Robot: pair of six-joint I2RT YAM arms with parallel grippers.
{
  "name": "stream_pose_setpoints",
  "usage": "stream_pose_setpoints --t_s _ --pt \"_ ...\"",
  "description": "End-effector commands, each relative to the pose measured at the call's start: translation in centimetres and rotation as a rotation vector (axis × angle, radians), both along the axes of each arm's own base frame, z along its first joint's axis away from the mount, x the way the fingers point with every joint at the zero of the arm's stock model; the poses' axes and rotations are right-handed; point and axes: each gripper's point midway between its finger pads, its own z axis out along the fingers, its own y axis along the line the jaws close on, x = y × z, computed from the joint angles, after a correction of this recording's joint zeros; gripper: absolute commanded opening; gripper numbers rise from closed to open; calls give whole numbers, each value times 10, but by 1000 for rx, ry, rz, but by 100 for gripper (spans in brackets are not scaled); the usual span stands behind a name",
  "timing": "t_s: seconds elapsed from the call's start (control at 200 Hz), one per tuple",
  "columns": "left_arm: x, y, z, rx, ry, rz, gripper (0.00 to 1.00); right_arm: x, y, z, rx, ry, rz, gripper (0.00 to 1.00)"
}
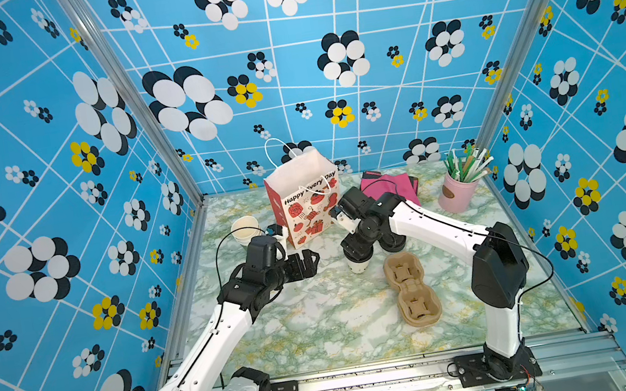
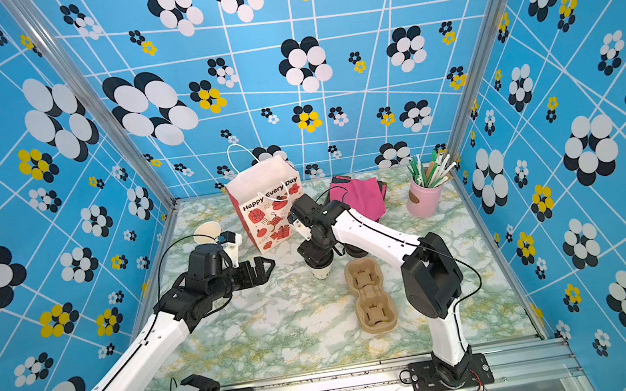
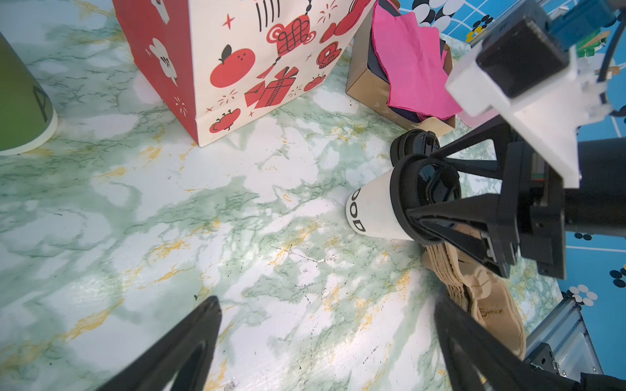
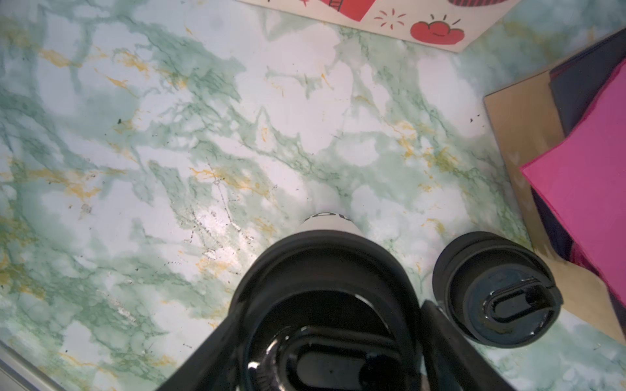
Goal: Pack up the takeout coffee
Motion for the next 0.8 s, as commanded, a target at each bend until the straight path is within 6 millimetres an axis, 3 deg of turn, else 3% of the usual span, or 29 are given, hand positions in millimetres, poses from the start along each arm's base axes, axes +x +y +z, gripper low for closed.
stream_pose_setpoints --t_s 0.0,0.43,0.61,0.795 --pt "-1 2 -2 -9 0 3 99 17 -6 0 -16 -3 -25 65" --pt "-3 5 -1 1 -3 9 99 61 -27 -6 -39 8 -88 64" --pt "-3 6 -1 1 -4 10 99 67 -34 -10 -63 23 -93 65" --pt "-3 5 -3 -1 4 8 99 60 -30 -20 -50 65 -77 69"
